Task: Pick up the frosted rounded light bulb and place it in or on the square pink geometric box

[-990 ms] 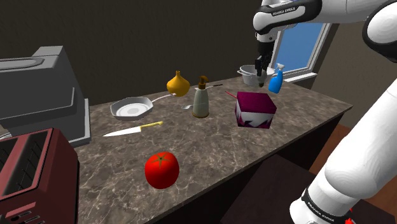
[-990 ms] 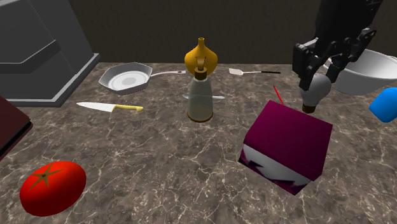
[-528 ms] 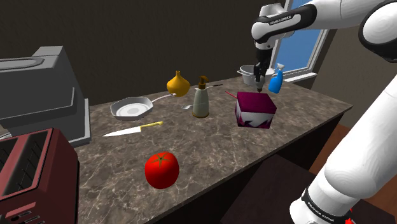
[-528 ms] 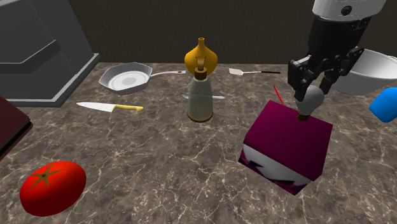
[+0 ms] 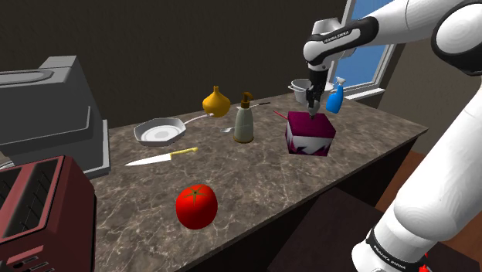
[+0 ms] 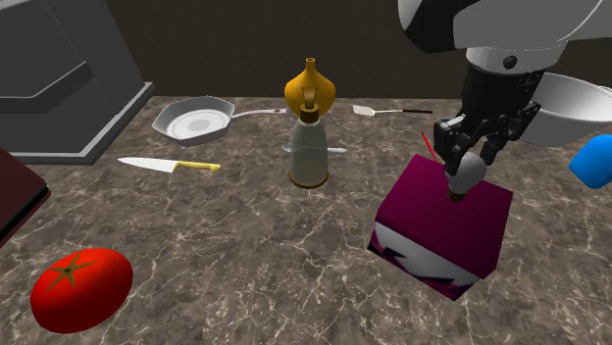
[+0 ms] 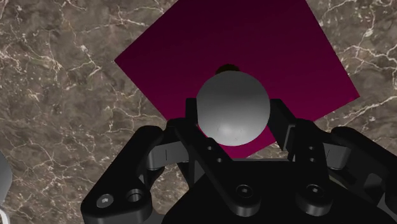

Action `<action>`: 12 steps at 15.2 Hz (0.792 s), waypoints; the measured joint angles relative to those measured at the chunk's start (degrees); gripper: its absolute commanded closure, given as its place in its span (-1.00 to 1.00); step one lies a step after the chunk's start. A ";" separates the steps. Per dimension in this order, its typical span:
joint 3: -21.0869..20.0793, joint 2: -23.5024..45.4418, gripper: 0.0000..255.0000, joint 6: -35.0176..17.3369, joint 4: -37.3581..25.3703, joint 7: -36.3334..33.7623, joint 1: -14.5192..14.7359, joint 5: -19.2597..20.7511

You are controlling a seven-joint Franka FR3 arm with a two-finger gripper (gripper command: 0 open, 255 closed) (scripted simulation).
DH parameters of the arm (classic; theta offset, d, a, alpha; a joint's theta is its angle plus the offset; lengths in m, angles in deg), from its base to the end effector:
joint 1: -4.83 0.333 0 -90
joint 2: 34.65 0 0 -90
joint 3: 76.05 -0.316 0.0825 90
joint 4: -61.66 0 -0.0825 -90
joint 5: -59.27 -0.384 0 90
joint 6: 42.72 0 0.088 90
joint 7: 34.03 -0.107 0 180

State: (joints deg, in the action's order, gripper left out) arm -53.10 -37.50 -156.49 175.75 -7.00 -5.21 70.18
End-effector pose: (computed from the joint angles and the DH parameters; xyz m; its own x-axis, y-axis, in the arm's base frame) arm 0.4518 -0.3107 0.4861 0.9986 -0.0337 -0.0403 -0.0271 -0.9874 0.1558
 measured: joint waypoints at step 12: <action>0.11 0.60 -1.00 -2.15 1.47 -0.08 -0.13 -0.09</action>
State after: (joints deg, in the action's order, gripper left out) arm -52.99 -36.90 -158.65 177.22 -7.08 -5.34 70.08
